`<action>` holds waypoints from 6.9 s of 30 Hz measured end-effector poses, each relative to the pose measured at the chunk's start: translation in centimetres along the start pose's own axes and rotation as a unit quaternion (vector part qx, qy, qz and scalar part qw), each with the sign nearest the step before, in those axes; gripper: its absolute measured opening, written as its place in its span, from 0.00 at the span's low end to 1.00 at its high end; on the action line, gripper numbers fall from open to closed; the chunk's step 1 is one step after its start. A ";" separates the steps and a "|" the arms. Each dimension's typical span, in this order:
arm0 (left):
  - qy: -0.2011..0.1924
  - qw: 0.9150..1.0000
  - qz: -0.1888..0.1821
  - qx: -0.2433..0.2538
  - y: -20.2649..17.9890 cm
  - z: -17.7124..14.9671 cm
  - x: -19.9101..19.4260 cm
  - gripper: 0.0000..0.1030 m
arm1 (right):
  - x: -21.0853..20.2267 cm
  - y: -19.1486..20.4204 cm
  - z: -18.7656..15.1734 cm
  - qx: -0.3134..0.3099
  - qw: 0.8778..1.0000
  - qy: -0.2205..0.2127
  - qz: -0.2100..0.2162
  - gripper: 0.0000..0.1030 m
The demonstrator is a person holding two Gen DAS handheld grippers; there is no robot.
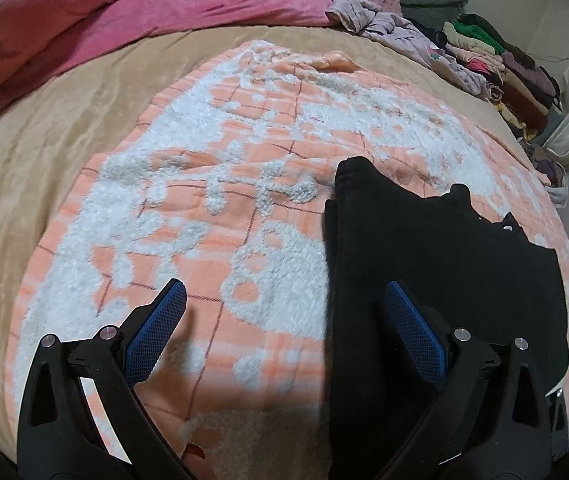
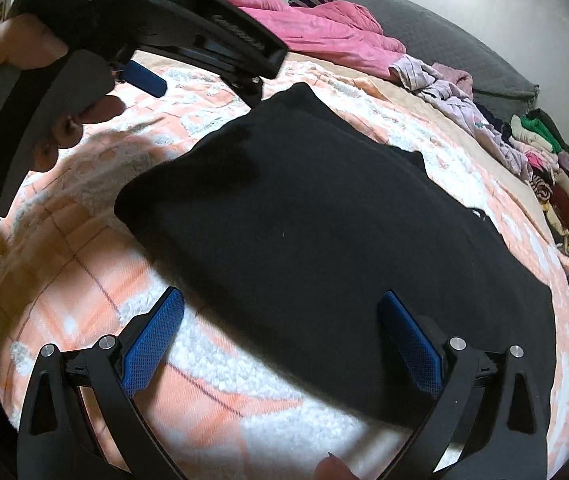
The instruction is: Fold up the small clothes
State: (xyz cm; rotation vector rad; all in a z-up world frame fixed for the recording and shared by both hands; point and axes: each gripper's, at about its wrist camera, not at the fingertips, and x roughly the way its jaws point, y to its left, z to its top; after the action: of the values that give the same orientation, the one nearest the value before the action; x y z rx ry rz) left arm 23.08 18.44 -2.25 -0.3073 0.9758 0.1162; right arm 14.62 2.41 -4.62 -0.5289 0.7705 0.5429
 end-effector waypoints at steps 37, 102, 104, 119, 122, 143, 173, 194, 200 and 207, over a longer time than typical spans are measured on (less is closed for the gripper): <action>0.062 0.993 -0.092 -0.030 -1.9 3.3 5.3 0.51 | -0.6 -0.6 1.0 0.003 0.996 -0.091 -0.007 0.17; -0.006 0.985 -0.129 0.114 -27.8 2.7 -2.1 0.11 | -11.4 -16.4 -9.3 0.286 0.939 -0.189 0.014 0.07; -0.001 0.984 -0.134 0.115 -28.5 2.4 -1.6 0.11 | -11.4 -16.7 -9.7 0.289 0.939 -0.186 0.012 0.07; 0.041 0.979 -0.131 0.153 -34.1 0.0 2.6 0.13 | -10.5 -18.7 -13.0 0.335 0.930 -0.150 0.014 0.07; 0.049 0.978 -0.128 0.157 -34.8 -0.5 3.4 0.16 | -10.1 -18.9 -13.7 0.346 0.927 -0.142 0.016 0.07; -0.016 0.981 -0.151 0.123 -28.6 0.2 0.1 0.66 | -8.7 -21.1 -16.9 0.424 0.896 -0.107 0.080 0.20; 0.016 0.988 -0.113 0.106 -21.7 -3.4 2.6 0.66 | -3.3 -29.4 -11.9 0.468 0.873 -0.011 0.138 0.67; 0.035 0.979 -0.130 0.151 -25.3 -5.5 2.5 0.73 | -5.0 -30.8 -12.7 0.389 0.917 -0.032 0.086 0.23; 0.039 0.980 -0.125 0.149 -25.1 -5.8 3.1 0.76 | -3.7 -30.8 -14.2 0.418 0.905 -0.025 0.074 0.41; 0.038 0.980 -0.122 0.152 -25.0 -5.9 3.0 0.76 | -4.5 -29.8 -13.7 0.403 0.914 -0.019 0.039 0.49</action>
State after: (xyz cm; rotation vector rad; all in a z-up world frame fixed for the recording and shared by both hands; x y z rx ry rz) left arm 25.93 -7.24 -2.68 -0.1482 1.0085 -0.2690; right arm 23.80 -29.28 -2.24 0.2799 0.9013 0.2651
